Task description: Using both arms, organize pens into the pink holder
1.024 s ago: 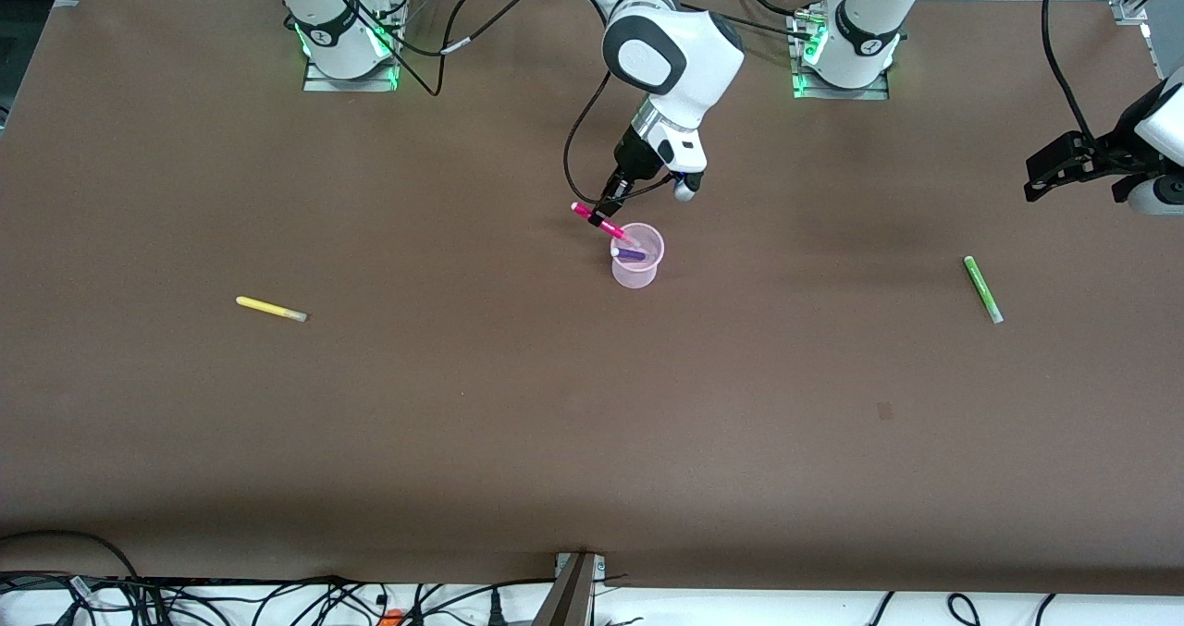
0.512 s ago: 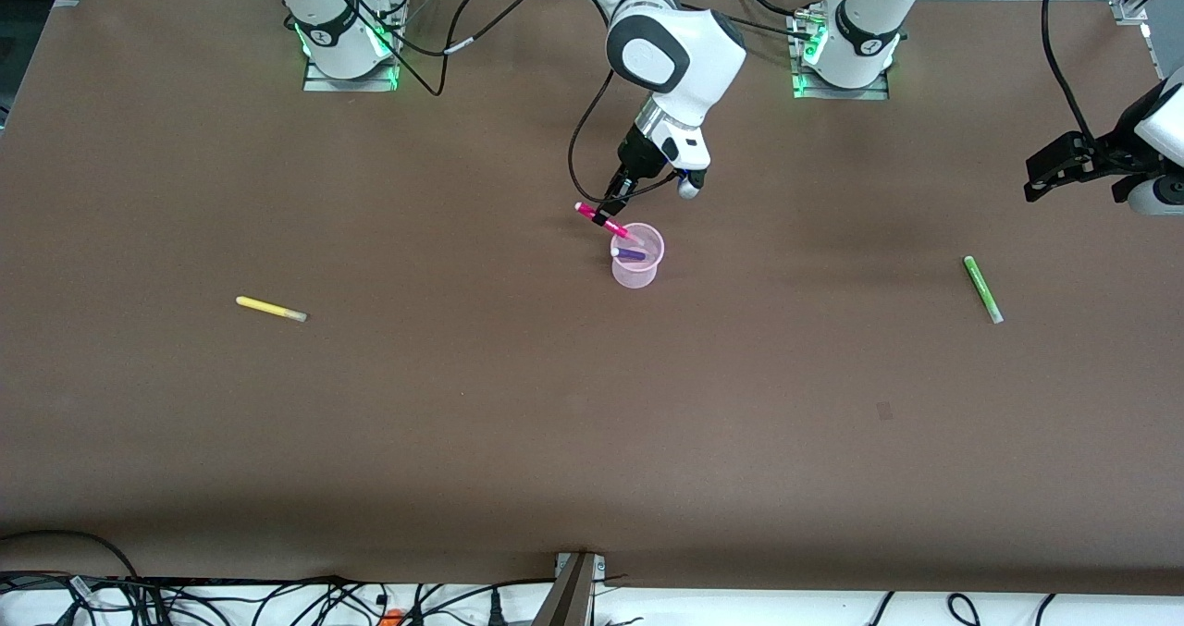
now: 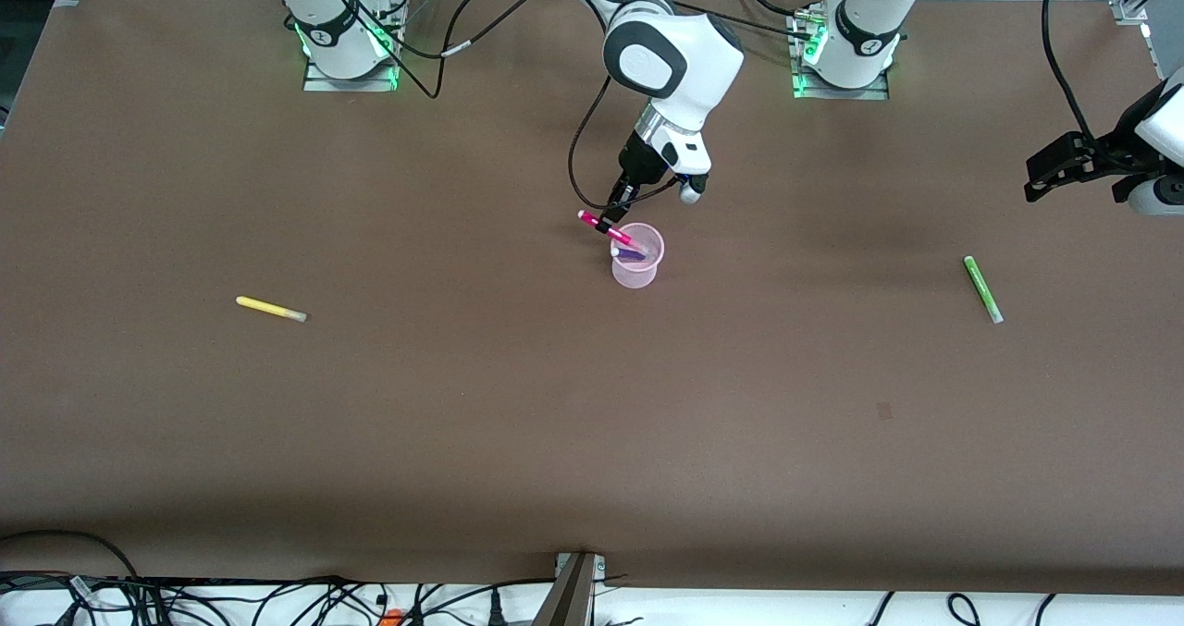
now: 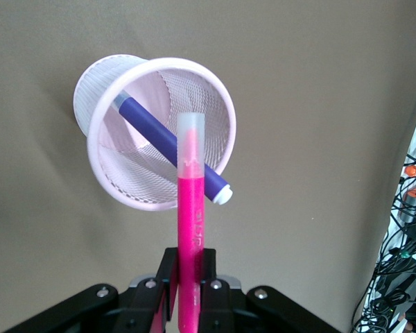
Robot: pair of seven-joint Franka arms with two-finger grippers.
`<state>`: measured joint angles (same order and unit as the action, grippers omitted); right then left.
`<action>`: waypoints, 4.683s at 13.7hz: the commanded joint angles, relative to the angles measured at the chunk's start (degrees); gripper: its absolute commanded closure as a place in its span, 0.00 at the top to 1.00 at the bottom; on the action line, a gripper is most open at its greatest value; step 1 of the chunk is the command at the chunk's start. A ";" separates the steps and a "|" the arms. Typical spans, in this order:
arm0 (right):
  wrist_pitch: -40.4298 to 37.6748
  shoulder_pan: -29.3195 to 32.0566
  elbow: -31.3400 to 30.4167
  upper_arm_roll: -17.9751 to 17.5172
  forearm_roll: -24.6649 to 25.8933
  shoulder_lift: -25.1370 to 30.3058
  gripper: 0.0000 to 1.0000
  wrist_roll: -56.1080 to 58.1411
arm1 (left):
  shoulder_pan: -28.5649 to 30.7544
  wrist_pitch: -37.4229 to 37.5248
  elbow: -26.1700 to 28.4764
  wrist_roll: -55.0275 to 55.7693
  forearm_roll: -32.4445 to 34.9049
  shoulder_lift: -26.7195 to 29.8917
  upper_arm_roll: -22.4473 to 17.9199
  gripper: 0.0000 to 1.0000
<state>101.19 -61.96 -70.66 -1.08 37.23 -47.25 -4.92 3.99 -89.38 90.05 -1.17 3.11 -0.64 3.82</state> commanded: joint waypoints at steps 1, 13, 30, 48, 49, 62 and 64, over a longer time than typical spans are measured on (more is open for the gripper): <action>0.15 -0.71 0.70 0.46 1.26 -1.00 0.52 -1.50 | -0.21 0.35 -0.14 0.29 0.40 0.03 -0.22 1.00; -15.49 10.43 9.40 0.81 -14.52 12.60 0.99 8.61 | -0.21 0.44 -0.23 0.12 0.40 0.03 -0.40 1.00; -15.88 31.72 -16.39 36.49 -45.40 35.28 0.99 19.07 | -0.21 0.26 -0.23 -0.06 0.40 0.03 -0.48 1.00; -6.18 30.67 -28.22 37.29 -43.04 38.91 1.00 8.79 | -0.39 0.00 -0.23 0.03 0.49 -0.59 -0.31 1.00; -6.35 30.67 -27.87 37.20 -41.99 38.56 1.00 8.61 | -0.39 0.00 -0.66 0.03 0.49 -0.85 -0.13 1.00; -5.83 64.93 -26.28 0.48 -38.29 40.39 0.99 4.48 | -0.39 0.26 -1.11 0.03 0.49 -1.20 0.04 1.00; -5.83 65.12 -26.19 0.38 -38.37 40.57 0.99 4.39 | -0.39 0.26 -1.37 0.11 0.49 -1.20 0.04 1.00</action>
<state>95.54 1.23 -96.61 1.35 -1.82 -7.80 0.28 3.88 -89.53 90.05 -1.17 3.14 -1.30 3.84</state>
